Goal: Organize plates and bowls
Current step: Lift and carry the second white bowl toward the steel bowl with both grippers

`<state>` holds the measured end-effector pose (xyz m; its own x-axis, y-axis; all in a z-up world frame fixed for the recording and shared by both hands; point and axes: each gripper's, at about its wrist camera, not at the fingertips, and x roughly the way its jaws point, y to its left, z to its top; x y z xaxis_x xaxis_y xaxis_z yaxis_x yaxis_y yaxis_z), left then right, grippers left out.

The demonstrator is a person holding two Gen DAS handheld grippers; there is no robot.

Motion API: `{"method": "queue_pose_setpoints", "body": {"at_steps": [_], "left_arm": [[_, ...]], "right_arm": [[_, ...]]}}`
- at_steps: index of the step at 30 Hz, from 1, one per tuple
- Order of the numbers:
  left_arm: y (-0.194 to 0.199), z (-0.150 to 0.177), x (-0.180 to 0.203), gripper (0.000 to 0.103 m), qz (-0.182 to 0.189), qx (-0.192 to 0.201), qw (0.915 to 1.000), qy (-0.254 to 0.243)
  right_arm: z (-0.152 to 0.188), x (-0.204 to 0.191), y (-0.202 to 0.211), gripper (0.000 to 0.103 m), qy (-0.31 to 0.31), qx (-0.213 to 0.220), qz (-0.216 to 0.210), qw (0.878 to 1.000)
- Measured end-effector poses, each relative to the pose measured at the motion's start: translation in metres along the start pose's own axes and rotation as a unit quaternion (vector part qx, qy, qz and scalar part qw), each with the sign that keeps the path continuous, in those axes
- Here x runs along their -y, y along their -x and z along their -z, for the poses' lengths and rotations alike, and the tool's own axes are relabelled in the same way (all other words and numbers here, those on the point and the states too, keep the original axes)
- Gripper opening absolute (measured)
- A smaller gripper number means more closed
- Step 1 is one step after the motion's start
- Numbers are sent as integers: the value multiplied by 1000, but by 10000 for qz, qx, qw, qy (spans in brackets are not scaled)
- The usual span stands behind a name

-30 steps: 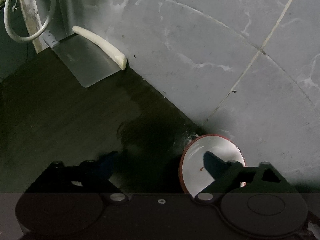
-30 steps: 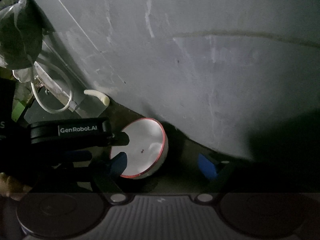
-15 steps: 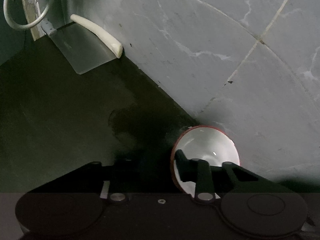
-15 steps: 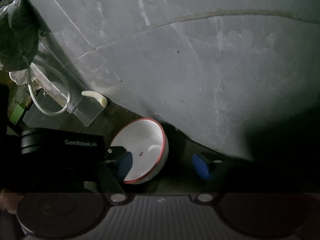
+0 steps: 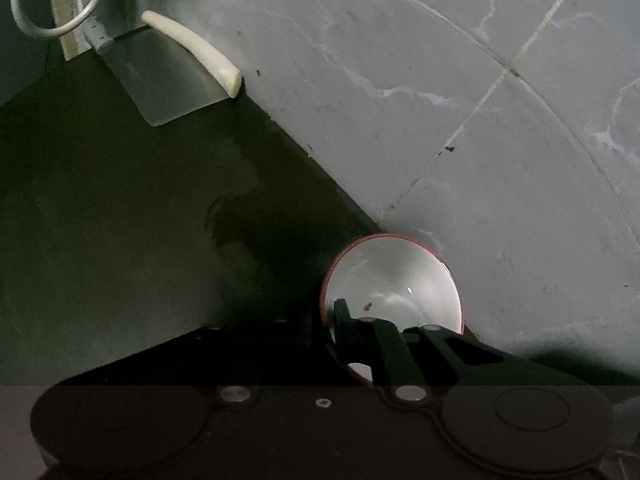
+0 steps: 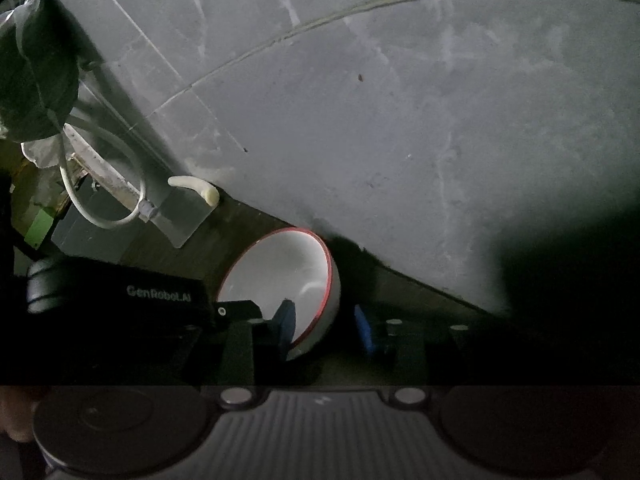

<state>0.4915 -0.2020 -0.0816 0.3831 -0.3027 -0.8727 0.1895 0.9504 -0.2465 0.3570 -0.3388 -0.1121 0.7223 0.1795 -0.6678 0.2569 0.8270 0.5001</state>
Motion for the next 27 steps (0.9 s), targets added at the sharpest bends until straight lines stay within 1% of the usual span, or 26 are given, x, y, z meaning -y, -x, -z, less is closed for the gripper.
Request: {"method": "queue_pose_setpoints", "body": {"at_steps": [2, 5, 6, 12, 19, 27], "left_arm": [[1, 4, -2, 9, 33, 20, 9999, 99], [5, 9, -2, 9, 3, 23, 9999, 139], [6, 11, -2, 9, -27, 7, 9999, 154], [19, 26, -7, 9, -115, 45, 9995, 292], [48, 42, -2, 9, -163, 344, 9987, 346], [90, 63, 5, 9, -94, 742, 9965, 380]], "right_arm": [[0, 0, 1, 34, 6, 2, -18, 10000], [0, -2, 3, 24, 81, -61, -106, 9999], [1, -3, 4, 24, 114, -94, -105, 9998], [2, -11, 9, 21, 332, -358, -187, 9986], [5, -22, 33, 21, 630, -285, -344, 9970], [10, -33, 75, 21, 957, -87, -471, 9943]]}}
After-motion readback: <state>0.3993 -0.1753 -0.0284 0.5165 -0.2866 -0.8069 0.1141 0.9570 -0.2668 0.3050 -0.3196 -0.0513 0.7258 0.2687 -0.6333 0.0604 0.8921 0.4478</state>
